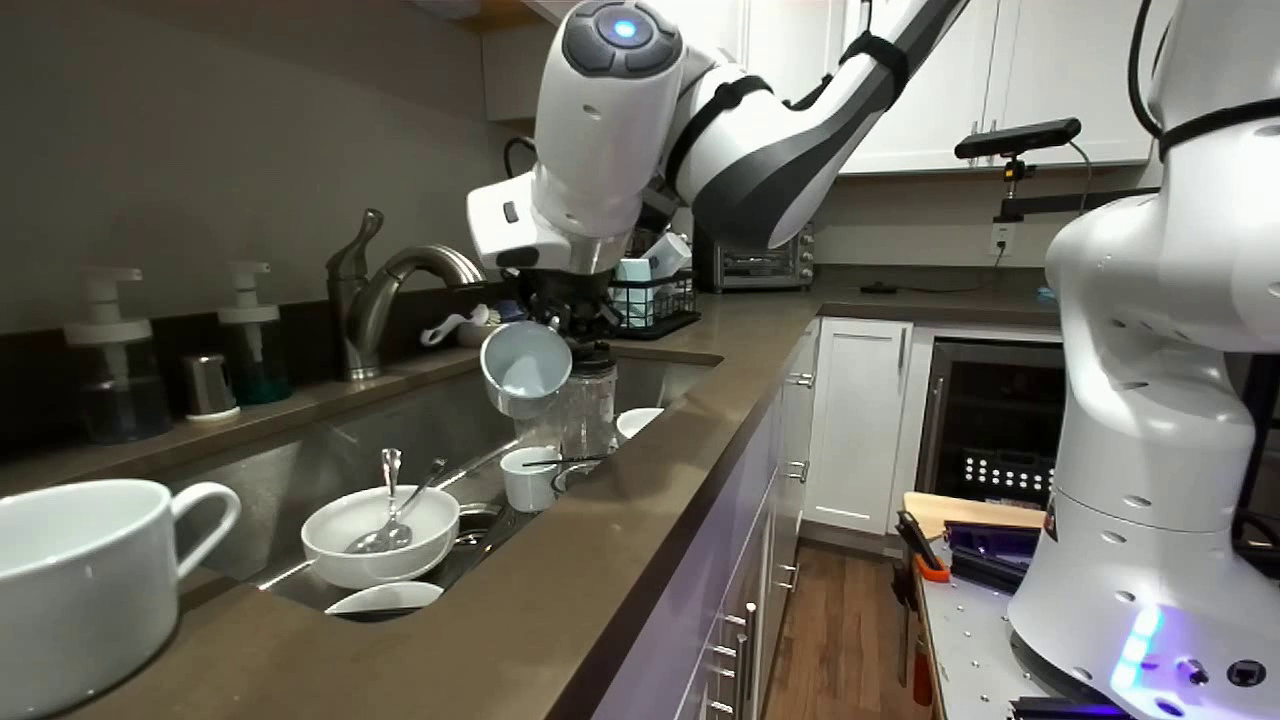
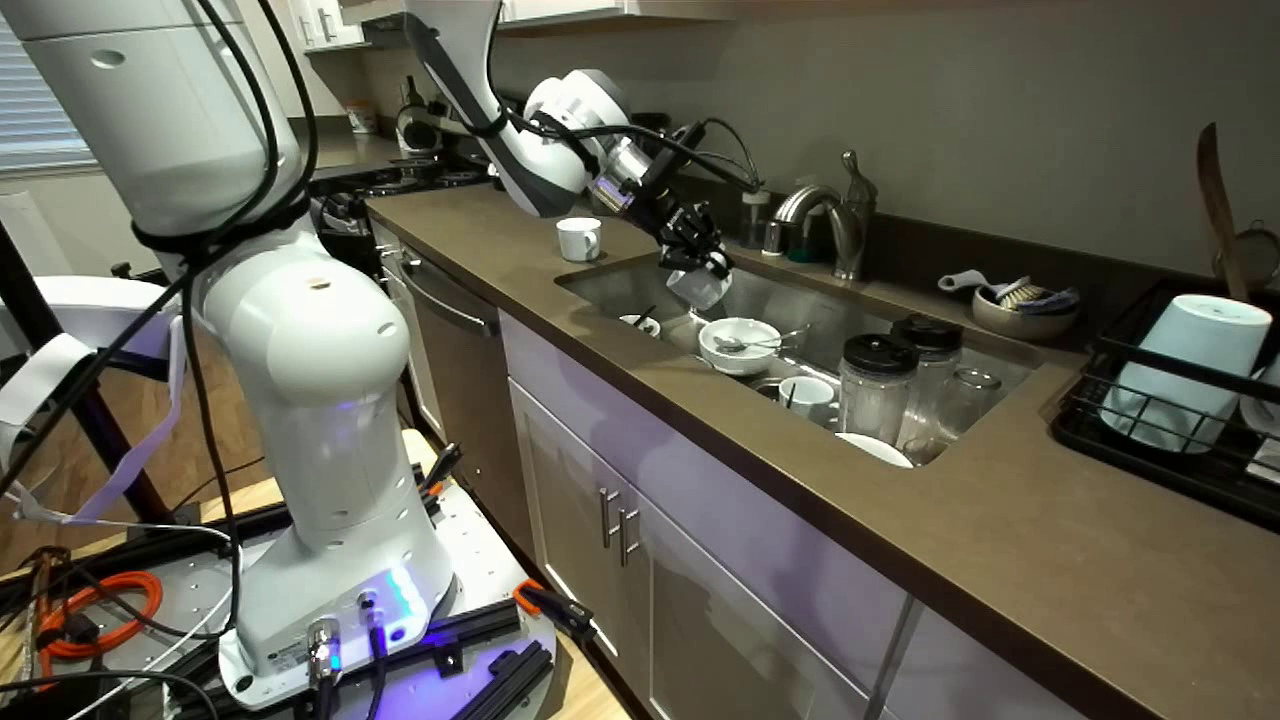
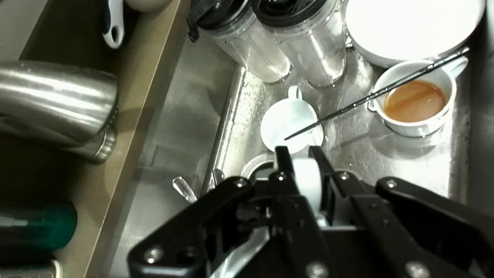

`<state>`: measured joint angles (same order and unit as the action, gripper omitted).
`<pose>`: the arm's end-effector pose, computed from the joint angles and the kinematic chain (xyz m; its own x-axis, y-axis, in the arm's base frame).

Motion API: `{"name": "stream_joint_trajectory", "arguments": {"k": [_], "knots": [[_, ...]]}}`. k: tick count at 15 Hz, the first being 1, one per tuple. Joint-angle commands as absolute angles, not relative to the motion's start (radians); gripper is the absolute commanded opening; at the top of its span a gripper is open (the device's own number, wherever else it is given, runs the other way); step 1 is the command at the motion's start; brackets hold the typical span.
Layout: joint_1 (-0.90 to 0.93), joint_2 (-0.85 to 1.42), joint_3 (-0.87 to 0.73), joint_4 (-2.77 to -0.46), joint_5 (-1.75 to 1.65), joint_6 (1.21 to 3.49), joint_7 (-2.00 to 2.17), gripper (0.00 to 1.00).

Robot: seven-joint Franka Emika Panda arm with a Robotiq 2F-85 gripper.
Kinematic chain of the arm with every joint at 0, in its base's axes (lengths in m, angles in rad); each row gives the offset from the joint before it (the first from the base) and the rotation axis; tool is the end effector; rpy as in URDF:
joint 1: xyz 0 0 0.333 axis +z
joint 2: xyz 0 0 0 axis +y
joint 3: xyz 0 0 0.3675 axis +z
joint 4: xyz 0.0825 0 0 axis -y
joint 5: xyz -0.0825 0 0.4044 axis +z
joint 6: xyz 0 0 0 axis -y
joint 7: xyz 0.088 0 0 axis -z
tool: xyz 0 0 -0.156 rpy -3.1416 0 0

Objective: Pick up the white mug on the right side of the counter, pour the liquid out of the mug into the sink, place the mug on the left side of the counter

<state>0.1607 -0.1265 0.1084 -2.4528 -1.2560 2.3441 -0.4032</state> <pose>0.4956 0.0871 0.3618 0.1545 0.7938 -0.5883 0.8364 0.2120 0.5056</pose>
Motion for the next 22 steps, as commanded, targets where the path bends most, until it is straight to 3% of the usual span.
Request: {"name": "stream_joint_trajectory", "arguments": {"k": [1, 16, 17, 22], "knots": [[0.178, -0.188, 0.115, -2.488, -1.158, 2.415, -0.494, 0.05], [0.234, -0.183, 0.152, -2.393, -0.696, 2.452, -0.495, 0.05], [0.228, -0.182, 0.156, -2.411, -0.726, 2.452, -0.508, 0.16], [0.227, -0.182, 0.157, -2.407, -0.709, 2.452, -0.505, 0.16]]}}
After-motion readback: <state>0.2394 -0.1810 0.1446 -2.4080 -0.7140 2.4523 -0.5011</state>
